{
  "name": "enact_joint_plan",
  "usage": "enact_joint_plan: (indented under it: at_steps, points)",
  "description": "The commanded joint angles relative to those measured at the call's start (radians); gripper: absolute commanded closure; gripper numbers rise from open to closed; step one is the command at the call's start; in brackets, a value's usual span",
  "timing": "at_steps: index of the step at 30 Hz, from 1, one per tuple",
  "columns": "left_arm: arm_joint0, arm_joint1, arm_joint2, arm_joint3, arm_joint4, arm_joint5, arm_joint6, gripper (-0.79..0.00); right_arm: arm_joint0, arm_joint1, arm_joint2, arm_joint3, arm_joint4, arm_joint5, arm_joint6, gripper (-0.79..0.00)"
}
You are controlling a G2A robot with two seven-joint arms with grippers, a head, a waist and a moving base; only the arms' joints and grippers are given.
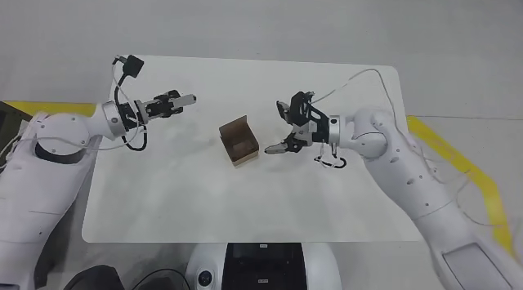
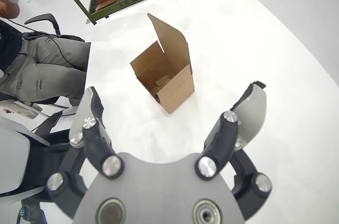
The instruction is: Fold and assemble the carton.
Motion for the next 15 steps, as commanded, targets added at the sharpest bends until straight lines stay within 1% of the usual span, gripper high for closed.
enact_joint_plan:
  at_steps: [1, 8, 15]
  points:
    - [0.019, 0.003, -0.035, -0.005, -0.011, 0.001, 0.000, -0.785, 0.039, -0.020, -0.046, 0.054, -0.005, -0.005, -0.028, -0.785]
    - [0.104, 0.009, -0.149, -0.055, -0.061, 0.007, 0.008, -0.785, 0.149, -0.095, -0.164, 0.203, -0.015, -0.024, -0.137, -0.785]
    - [0.188, 0.007, -0.214, -0.113, -0.094, 0.009, 0.020, -0.785, 0.238, -0.168, -0.252, 0.337, -0.035, -0.043, -0.205, -0.782]
